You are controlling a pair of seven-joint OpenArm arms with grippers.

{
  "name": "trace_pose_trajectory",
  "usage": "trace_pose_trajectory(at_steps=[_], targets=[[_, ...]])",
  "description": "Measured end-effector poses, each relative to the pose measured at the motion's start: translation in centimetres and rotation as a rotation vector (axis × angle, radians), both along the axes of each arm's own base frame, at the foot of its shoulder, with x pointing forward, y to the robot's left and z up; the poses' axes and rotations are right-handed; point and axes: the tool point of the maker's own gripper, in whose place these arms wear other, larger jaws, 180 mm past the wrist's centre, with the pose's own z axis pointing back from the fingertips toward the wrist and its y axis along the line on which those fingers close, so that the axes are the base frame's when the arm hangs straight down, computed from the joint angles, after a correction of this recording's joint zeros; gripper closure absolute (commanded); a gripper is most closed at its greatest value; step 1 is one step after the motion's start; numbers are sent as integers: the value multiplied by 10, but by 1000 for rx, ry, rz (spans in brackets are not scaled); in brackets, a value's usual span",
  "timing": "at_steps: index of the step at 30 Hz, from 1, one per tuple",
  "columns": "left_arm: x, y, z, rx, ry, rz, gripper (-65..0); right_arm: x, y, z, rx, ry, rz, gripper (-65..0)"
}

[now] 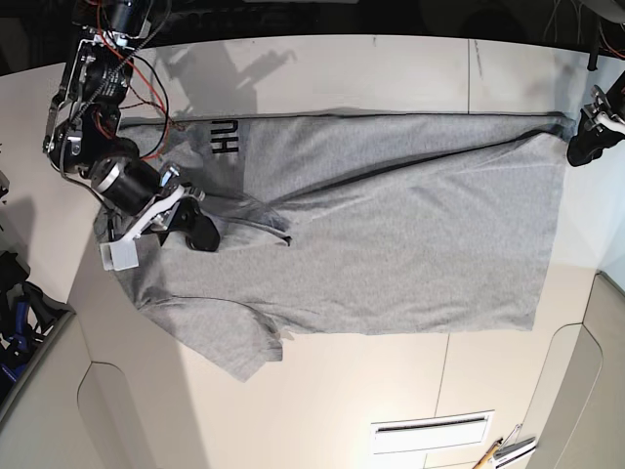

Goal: Fold the T-shirt properly
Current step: 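Grasp the sleeve near the collar with the right gripper and fold it inward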

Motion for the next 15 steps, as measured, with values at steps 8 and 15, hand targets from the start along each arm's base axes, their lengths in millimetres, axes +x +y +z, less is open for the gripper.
trace_pose_trajectory(at_steps=[8,15], targets=[[0,0,0,0,0,0,-254,15,-3,10,-36,-37,-7,-2],[0,0,-1,2,3,0,-254,15,-4,9,-38,-38,-9,-191]])
